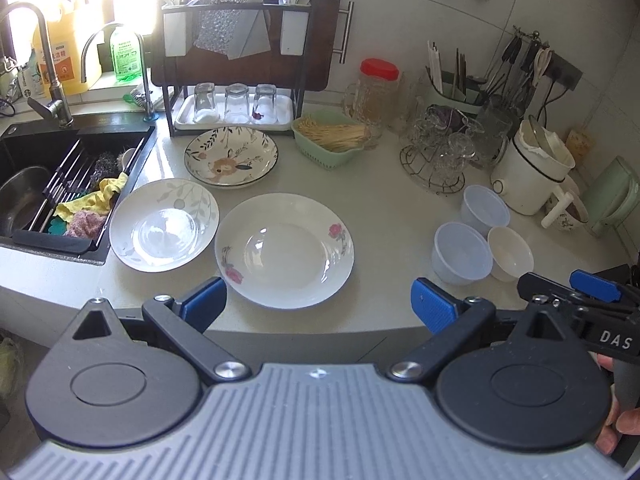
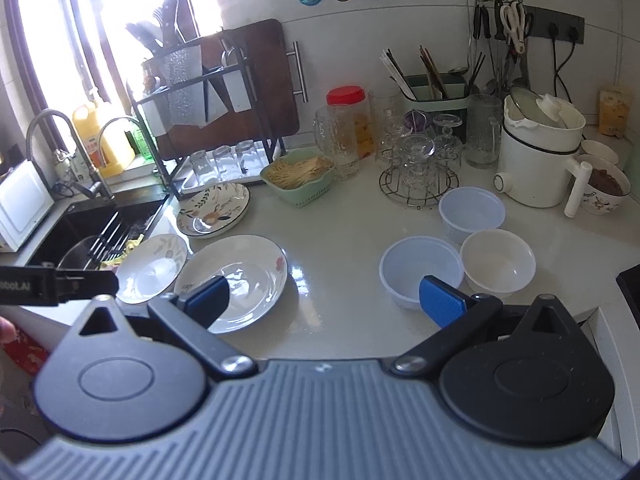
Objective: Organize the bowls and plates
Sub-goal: 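Move the right tool toward the white leaf-pattern plate on the counter, then grasp the rim of the white leaf-pattern plate with the right tool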
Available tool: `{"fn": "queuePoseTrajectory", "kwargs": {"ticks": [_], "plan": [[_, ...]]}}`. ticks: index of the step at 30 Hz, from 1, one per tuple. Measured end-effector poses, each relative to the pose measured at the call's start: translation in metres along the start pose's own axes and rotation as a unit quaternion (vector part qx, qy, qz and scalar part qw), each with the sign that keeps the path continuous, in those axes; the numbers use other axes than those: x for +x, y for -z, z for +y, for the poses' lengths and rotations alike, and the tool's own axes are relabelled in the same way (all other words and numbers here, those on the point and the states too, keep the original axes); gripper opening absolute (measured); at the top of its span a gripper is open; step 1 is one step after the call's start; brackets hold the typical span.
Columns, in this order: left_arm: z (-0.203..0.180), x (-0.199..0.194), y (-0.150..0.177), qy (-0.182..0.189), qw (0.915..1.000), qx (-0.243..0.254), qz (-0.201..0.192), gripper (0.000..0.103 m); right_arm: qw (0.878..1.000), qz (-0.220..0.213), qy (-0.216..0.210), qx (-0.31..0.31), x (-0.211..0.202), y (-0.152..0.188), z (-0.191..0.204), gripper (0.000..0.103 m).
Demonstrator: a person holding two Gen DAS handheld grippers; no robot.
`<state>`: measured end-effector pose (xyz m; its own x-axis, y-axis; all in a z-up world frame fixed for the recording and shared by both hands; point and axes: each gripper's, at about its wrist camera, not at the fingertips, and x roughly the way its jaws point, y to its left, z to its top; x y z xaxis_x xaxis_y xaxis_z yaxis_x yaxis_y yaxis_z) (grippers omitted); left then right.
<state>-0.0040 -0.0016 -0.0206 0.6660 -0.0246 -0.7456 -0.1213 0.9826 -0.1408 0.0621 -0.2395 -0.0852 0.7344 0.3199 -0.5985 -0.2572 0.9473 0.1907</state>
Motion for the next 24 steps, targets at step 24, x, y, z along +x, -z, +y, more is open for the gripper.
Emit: {"fn": "queuePoseTrajectory", "kwargs": {"ticks": [24], "plan": [[-0.006, 0.021, 0.040, -0.080, 0.9965, 0.019, 0.013, 0.100, 0.997, 0.028, -0.062, -0.038, 0.010, 0.021, -0.034, 0.103]]}}
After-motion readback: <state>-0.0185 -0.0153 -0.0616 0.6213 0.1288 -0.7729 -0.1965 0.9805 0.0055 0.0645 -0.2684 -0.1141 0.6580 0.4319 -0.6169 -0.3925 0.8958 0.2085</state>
